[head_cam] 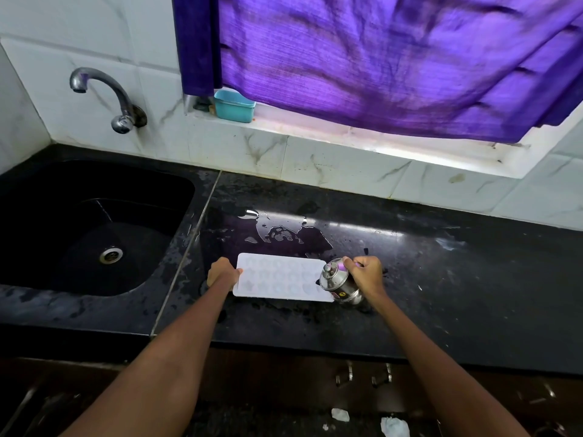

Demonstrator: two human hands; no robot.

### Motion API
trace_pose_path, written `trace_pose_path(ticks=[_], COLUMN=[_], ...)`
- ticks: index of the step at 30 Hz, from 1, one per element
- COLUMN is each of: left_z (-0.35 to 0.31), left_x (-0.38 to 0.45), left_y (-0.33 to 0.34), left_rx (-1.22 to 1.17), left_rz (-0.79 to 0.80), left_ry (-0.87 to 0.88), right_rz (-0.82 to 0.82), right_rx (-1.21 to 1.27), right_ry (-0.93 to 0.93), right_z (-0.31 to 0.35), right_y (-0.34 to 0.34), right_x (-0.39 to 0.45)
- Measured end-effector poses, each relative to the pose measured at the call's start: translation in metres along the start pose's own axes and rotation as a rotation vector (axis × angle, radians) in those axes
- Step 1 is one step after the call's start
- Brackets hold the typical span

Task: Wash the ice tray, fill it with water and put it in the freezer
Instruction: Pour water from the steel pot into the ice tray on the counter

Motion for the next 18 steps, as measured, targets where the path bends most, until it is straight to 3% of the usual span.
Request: trace_pose_path(ticks=[11,18], left_z=[0.0,0.0], left_x=[-0.003,-0.005], left_y=[0.0,-0.004], left_rx=[0.003,-0.005], left_rz=[-0.01,0.005], left_ry=[0.014,0.015], right_rz=[-0.076,-0.017], right_rx=[0.123,0.182], right_ry=[0.077,0.076], right_z=[-0.003,0.007], right_y=[0.0,0.018], right_x=[-0.003,0.002])
Point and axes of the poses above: each hand's wrist, its own x-axis towards the middle knuckle, its own y-axis out of the palm, z = x × y, the point moved 7 cm from there along x, towards the middle knuckle, and after that the axes turned 10 degrees about -y, right-handed, at the moved point
